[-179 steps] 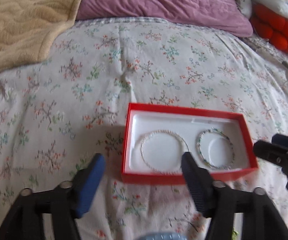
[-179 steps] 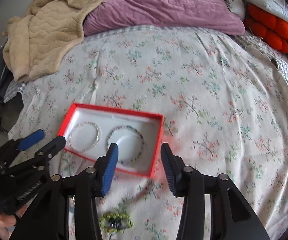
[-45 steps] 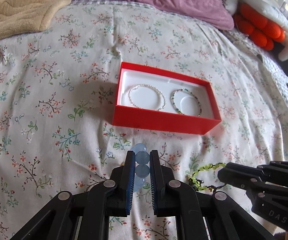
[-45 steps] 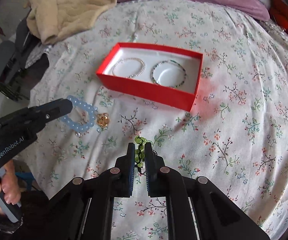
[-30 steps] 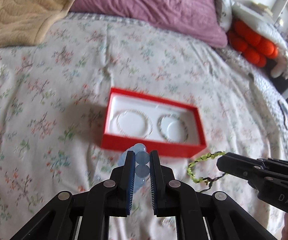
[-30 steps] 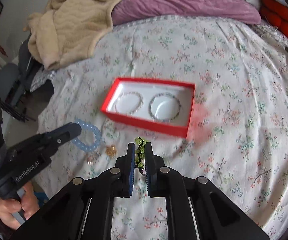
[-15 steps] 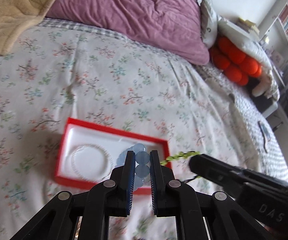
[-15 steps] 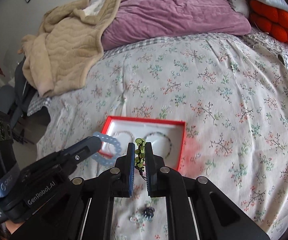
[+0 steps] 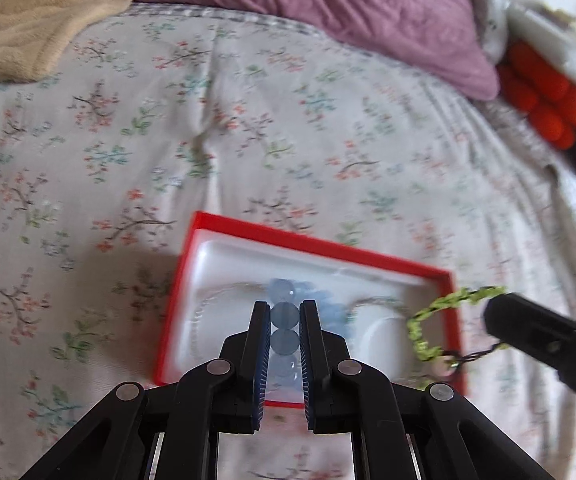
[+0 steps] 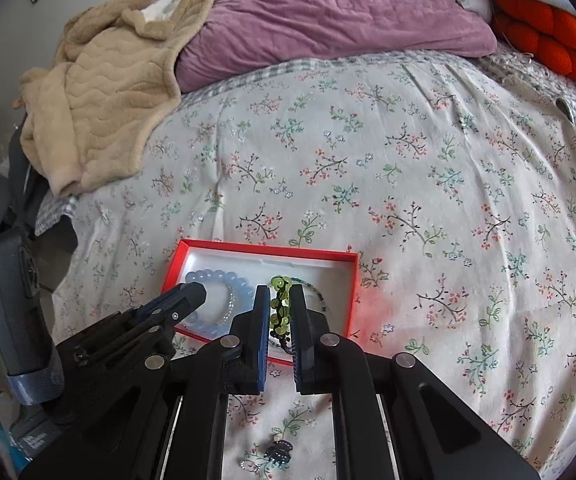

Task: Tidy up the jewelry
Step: 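Carry both bracelets into the red box and open both grippers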

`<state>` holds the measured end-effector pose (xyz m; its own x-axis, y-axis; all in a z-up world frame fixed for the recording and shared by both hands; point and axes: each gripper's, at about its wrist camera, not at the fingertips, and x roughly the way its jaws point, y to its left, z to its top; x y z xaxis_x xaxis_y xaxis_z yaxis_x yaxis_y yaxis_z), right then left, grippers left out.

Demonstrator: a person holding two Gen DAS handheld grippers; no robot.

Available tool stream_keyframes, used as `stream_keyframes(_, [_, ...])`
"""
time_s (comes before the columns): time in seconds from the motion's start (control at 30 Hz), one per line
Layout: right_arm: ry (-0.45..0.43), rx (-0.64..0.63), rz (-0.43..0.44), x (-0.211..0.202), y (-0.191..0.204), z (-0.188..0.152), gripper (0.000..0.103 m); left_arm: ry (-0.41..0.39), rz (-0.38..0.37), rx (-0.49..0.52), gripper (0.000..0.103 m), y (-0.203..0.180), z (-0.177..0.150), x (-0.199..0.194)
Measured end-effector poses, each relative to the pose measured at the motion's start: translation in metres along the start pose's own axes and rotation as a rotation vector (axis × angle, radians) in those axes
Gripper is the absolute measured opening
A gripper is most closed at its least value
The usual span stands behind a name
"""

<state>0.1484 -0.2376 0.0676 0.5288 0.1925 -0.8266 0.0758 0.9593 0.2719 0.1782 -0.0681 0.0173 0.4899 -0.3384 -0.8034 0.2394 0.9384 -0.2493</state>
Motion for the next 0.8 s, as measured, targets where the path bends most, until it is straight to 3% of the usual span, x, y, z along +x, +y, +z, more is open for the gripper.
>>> stream_keyframes(0.1, [0.010, -0.013, 0.014, 0.005, 0.008, -0.001, 0.010, -0.003, 0.072, 0.008, 0.010, 0.004, 0.000, 0.002])
stream_keyframes(0.37, [0.027, -0.044, 0.085, 0.018, 0.023, -0.002, 0.010, -0.007, 0.141, 0.035, 0.022, 0.012, -0.003, -0.008])
stream_keyframes(0.53, [0.051, -0.073, -0.036, 0.035, 0.019, -0.005, 0.010, 0.010, 0.171, 0.050, 0.027, 0.017, -0.008, -0.008])
stream_keyframes(0.8, [0.044, -0.094, -0.138, 0.042, 0.008, -0.005, 0.011, 0.013, 0.174, 0.055, 0.029, 0.016, -0.012, -0.012])
